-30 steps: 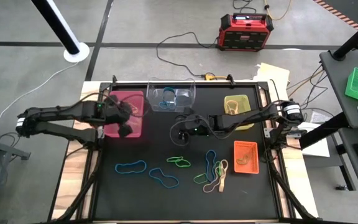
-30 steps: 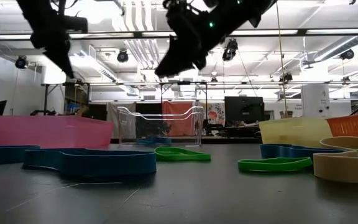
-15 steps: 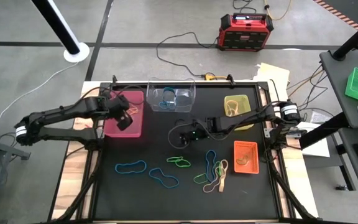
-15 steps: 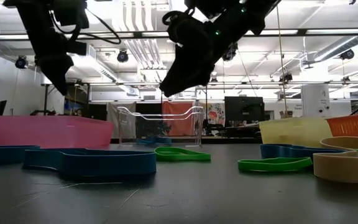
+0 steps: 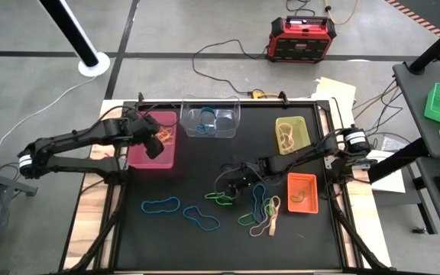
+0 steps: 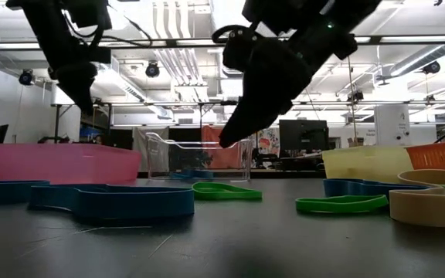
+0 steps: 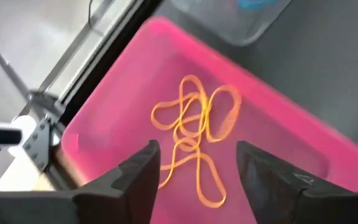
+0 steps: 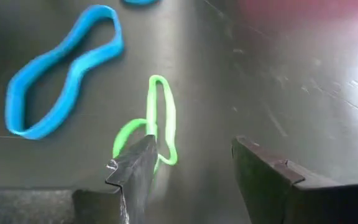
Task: Sort rubber bands into baskets
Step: Put the yellow rubber band into the pink bin, then put the green rubber band into the orange bin
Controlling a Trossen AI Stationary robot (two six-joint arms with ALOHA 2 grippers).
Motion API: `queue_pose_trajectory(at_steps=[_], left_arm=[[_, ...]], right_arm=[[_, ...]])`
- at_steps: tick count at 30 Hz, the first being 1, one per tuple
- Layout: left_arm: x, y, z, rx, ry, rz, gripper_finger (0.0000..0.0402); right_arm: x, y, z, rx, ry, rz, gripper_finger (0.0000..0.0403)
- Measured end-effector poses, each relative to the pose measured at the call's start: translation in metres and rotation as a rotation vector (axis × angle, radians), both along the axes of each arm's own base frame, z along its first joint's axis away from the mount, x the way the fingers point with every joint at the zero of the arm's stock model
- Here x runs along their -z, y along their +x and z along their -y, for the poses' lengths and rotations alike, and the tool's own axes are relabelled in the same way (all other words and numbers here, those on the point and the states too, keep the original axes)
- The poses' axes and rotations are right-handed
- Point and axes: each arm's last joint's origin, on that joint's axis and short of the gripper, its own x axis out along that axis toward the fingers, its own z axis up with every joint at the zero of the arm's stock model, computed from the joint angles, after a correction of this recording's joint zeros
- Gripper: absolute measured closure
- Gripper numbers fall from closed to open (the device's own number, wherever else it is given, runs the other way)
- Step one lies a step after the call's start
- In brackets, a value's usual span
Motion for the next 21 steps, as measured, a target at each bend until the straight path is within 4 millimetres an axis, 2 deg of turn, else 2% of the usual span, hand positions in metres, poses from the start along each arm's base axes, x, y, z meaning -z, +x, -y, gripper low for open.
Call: queue_pose_trajectory(at_steps=[7, 13, 15, 18, 21], left_arm=[[-0.006, 0.013, 0.012, 0.117, 0.003, 0.144, 0.0202], [-0.012, 0.027, 0.030, 0.243, 0.017, 0.258, 0.0205], [-0.013, 0.030, 0.035, 0.272, 0.019, 0.281, 0.0205], [-0.016, 0.033, 0.039, 0.302, 0.025, 0.317, 0.0205], [-0.018, 0.036, 0.041, 0.314, 0.031, 0.348, 0.0205]], right_arm=[[0.009, 0.000, -0.011, -0.012, -0.002, 0.099, 0.0202], [0.042, 0.004, -0.020, -0.023, 0.002, 0.022, 0.0202], [0.045, 0.006, -0.020, -0.016, 0.010, 0.018, 0.0203], [0.047, 0.007, -0.020, -0.006, 0.018, 0.009, 0.0219], [0.054, 0.004, -0.020, 0.002, 0.016, -0.046, 0.0254]])
